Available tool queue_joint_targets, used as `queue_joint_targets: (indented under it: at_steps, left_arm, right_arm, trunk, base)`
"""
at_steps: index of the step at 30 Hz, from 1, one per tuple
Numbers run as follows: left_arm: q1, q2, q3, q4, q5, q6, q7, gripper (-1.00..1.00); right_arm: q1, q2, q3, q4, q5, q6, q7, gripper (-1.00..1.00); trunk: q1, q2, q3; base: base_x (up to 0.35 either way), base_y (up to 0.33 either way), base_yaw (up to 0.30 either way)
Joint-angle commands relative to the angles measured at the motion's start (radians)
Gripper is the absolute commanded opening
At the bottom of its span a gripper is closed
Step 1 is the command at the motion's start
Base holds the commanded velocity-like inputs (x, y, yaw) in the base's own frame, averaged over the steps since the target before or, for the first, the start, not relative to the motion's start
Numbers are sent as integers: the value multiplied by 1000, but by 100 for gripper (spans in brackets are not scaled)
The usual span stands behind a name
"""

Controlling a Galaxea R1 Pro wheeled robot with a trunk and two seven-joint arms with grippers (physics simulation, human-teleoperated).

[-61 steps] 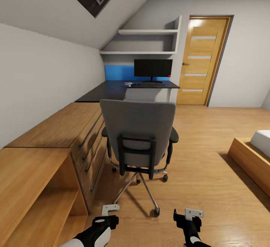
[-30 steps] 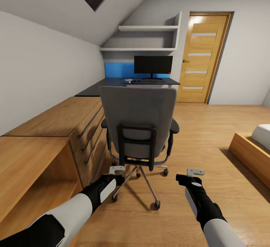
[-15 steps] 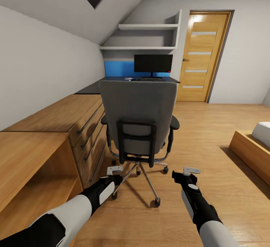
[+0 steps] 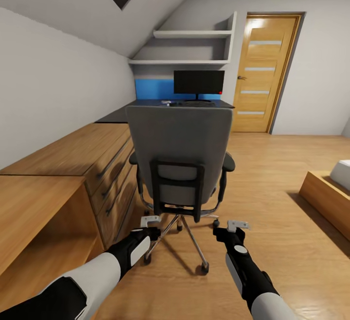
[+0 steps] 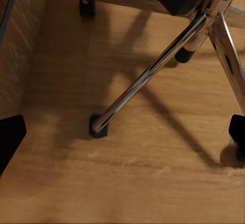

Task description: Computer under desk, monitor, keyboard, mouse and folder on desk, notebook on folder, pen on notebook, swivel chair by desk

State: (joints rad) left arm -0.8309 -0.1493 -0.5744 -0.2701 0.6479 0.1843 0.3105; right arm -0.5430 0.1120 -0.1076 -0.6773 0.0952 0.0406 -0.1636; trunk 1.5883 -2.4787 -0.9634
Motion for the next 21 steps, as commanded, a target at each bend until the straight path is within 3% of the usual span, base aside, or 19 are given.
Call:
queue_joint_targets:
  at_steps: [1, 11, 21]
  left_arm:
    - [-1, 1, -8, -2, 7, 4, 7, 100]
    - [-1, 0, -8, -3, 6, 3, 7, 100]
    - [-1, 0, -8, -3, 6, -11, 7, 100]
  right_arm:
    - [0, 1, -3, 1, 10, 3, 0, 100]
    - [0, 0, 0, 14, 9, -54, -1, 100]
    - [0, -1, 0, 14, 9, -59, -2, 100]
  trunk:
    - [0, 0, -1]
    - [0, 0, -1]
    - [0, 0, -1]
  base:
    - [280, 0, 0]
    - [145, 0, 0]
    - [180, 0, 0]
